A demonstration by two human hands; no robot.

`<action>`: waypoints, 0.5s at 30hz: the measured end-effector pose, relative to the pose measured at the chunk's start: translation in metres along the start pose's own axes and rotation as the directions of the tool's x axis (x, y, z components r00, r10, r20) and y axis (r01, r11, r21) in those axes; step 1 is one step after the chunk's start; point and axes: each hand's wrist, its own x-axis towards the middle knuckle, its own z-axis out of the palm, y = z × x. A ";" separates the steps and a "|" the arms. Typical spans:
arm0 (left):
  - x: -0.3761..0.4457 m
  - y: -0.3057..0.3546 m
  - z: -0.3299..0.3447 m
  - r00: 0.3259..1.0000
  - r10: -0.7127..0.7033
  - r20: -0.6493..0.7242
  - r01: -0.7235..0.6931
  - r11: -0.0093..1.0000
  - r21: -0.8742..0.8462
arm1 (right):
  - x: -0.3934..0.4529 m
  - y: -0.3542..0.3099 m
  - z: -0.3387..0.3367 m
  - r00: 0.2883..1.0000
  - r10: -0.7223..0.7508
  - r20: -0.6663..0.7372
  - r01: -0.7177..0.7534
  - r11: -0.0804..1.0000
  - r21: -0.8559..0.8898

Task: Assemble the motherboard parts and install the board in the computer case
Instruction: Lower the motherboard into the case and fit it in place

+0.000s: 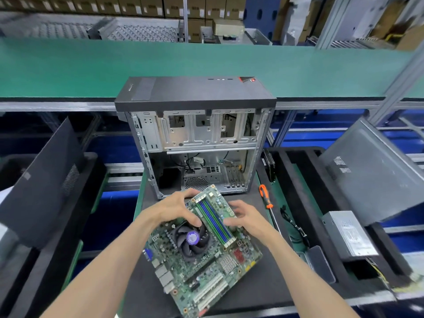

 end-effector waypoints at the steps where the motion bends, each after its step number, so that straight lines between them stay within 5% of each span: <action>1: 0.000 0.005 -0.003 0.999 0.009 0.031 -0.010 1.000 0.026 | -0.001 -0.002 0.001 0.999 0.011 0.045 -0.012 1.000 0.026; 5: 0.001 0.017 -0.013 0.991 0.051 0.122 -0.063 0.994 0.094 | -0.006 -0.007 0.007 0.978 0.057 0.198 -0.078 0.992 0.099; 9: 0.001 0.023 -0.016 0.985 0.044 0.164 -0.066 0.989 0.130 | -0.009 -0.007 0.011 0.971 0.178 0.158 -0.207 0.959 0.192; 15: 0.001 0.032 -0.014 0.982 0.066 0.178 -0.095 0.982 0.164 | -0.014 -0.003 0.014 0.995 0.087 0.053 -0.097 0.969 0.228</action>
